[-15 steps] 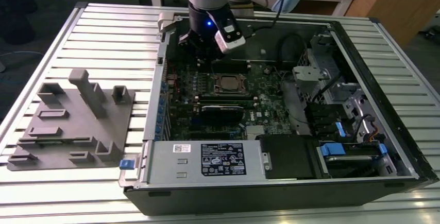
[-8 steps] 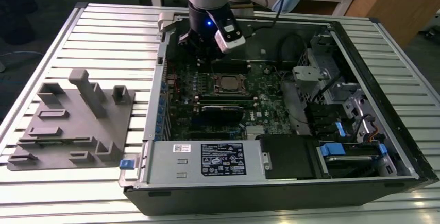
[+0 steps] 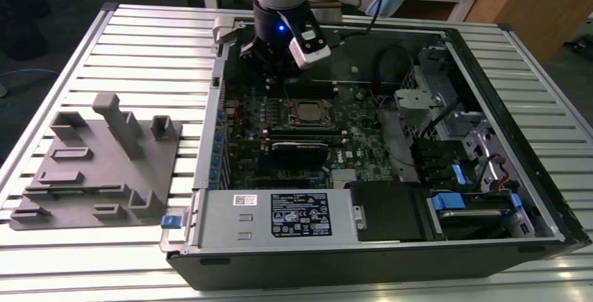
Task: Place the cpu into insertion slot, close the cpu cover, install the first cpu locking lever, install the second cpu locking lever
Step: 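Install the first cpu locking lever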
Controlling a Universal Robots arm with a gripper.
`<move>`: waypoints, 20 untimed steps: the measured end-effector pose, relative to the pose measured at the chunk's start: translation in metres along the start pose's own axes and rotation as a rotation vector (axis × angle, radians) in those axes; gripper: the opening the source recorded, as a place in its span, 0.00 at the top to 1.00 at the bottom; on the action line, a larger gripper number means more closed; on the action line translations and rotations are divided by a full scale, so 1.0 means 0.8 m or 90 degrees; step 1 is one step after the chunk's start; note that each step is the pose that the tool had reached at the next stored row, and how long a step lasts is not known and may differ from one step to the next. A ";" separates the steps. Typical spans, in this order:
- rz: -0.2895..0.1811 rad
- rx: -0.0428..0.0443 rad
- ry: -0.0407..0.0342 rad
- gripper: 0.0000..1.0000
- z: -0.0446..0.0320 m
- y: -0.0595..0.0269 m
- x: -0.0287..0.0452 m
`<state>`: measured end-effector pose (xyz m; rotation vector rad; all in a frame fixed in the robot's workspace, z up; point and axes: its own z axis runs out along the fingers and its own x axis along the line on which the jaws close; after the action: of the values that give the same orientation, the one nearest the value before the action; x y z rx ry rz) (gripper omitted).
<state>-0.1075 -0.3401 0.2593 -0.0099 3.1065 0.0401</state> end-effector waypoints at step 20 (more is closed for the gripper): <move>0.000 -0.0032 -0.0001 0.89 0.0082 0.019 0.0108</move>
<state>-0.1161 -0.3247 0.2528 -0.0096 3.1063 0.0479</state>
